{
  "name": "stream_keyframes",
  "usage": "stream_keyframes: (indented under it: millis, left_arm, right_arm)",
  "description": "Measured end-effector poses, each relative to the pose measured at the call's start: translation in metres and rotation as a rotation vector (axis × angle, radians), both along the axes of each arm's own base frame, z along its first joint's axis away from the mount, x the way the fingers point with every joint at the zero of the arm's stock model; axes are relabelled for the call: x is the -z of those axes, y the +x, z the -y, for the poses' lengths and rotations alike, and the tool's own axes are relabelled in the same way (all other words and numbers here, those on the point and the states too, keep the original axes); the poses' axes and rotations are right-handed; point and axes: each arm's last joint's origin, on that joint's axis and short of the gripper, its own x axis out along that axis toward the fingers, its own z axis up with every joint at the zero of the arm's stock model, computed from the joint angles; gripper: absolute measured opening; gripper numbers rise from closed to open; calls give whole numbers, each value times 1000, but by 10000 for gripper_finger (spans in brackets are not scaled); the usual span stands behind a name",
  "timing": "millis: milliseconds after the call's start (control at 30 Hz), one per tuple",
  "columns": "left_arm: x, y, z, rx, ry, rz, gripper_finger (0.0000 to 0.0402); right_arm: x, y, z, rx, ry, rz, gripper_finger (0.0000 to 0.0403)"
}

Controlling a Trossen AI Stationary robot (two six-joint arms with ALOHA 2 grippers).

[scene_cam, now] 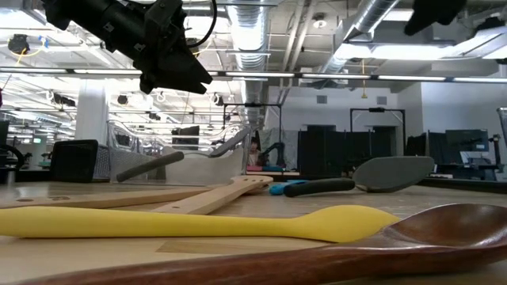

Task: Pick & Place Kitchen Items
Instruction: Put the right wooden slotted spatula into the right transparent bin

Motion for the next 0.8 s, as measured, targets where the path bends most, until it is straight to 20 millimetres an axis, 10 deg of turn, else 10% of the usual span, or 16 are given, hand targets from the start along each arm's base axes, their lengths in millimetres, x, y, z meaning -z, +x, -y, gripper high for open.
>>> stream_keyframes:
  millis: [800]
  left_arm:
    - [0, 0, 0, 0, 0, 0, 138]
  right_arm:
    - [-11, 34, 23, -220, -59, 102, 0]
